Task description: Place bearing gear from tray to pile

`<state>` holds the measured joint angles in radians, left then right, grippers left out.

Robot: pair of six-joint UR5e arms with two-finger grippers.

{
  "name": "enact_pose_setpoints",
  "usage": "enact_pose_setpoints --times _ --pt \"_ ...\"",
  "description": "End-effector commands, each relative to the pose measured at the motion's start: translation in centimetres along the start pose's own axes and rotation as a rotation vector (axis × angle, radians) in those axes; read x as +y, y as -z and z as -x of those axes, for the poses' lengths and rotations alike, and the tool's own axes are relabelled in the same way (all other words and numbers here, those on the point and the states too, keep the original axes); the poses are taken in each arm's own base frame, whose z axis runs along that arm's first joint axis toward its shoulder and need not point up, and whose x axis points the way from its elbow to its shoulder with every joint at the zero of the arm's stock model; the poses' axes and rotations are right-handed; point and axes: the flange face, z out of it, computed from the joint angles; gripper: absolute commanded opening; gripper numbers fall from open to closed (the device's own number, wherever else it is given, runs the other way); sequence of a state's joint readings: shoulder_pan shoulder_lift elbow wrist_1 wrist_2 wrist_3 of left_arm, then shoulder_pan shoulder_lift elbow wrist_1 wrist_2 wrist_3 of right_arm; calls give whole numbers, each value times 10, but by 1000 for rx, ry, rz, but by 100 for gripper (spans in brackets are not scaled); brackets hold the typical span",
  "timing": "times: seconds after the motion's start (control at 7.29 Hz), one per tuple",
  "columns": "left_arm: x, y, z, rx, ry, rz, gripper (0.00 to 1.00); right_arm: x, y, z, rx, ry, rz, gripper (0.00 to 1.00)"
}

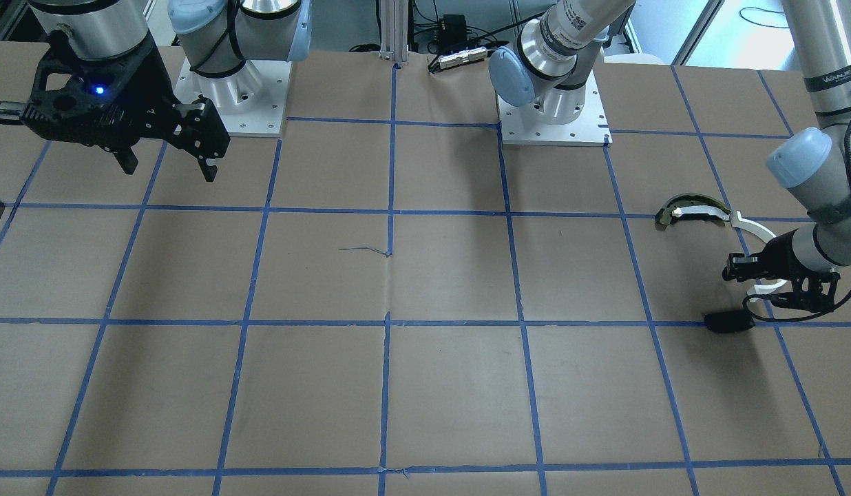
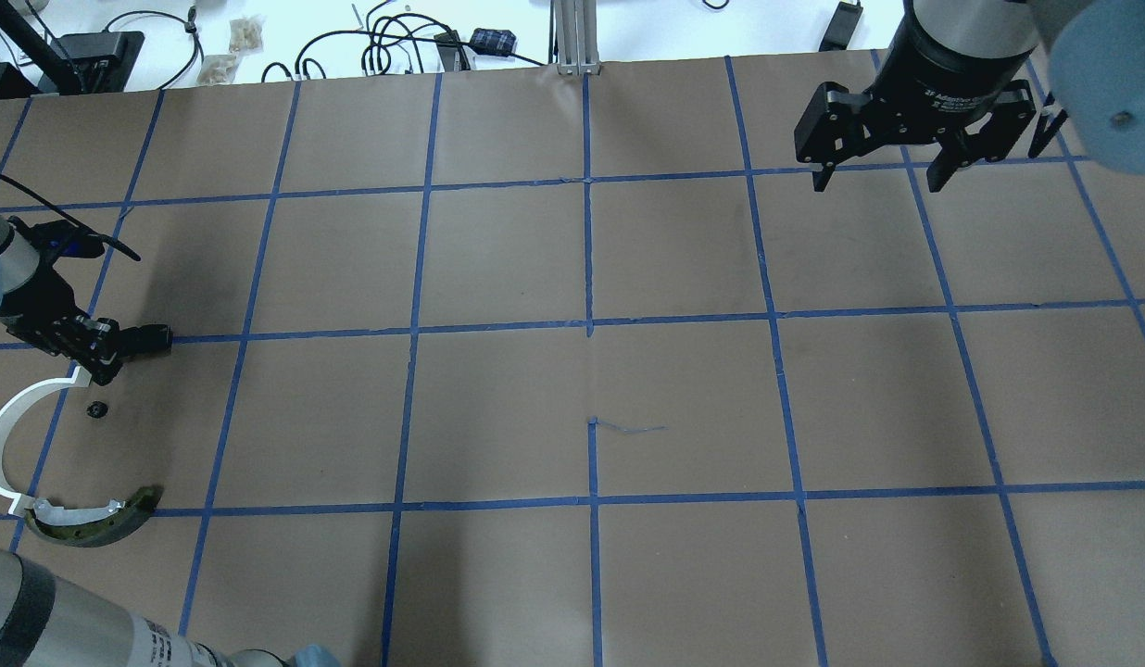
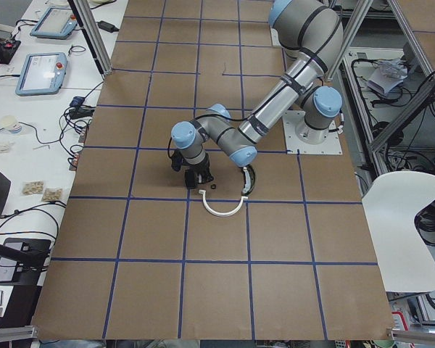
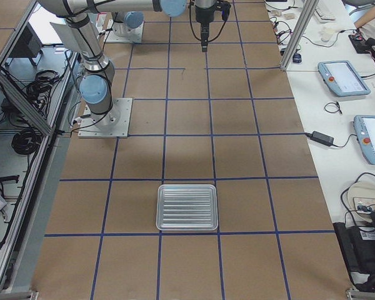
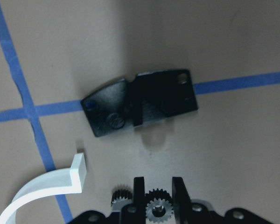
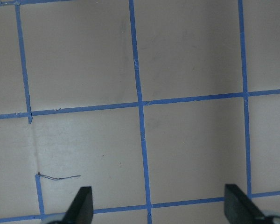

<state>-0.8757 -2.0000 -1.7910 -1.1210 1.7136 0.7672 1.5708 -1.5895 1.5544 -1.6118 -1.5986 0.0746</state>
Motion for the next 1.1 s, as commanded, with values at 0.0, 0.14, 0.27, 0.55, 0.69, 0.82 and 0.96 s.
enact_pose_setpoints --times 0.0,0.14,0.27,0.55,0.69,0.82,0.96 --pt "4 -7 0 17 4 8 0 0 -1 0 3 3 4 100" --pt "4 -10 1 21 1 15 0 0 -1 0 0 3 4 100" --pt "4 -10 1 20 -2 18 0 0 -1 0 2 3 2 100" --pt "3 -10 1 20 4 18 36 0 -1 0 2 3 4 100" --pt "2 -11 0 23 -1 15 77 0 -1 0 2 4 5 100" --pt "1 -9 -1 18 -1 11 96 0 -1 0 2 4 4 100" --pt "2 -8 -2 19 0 12 98 0 -1 0 3 6 2 100"
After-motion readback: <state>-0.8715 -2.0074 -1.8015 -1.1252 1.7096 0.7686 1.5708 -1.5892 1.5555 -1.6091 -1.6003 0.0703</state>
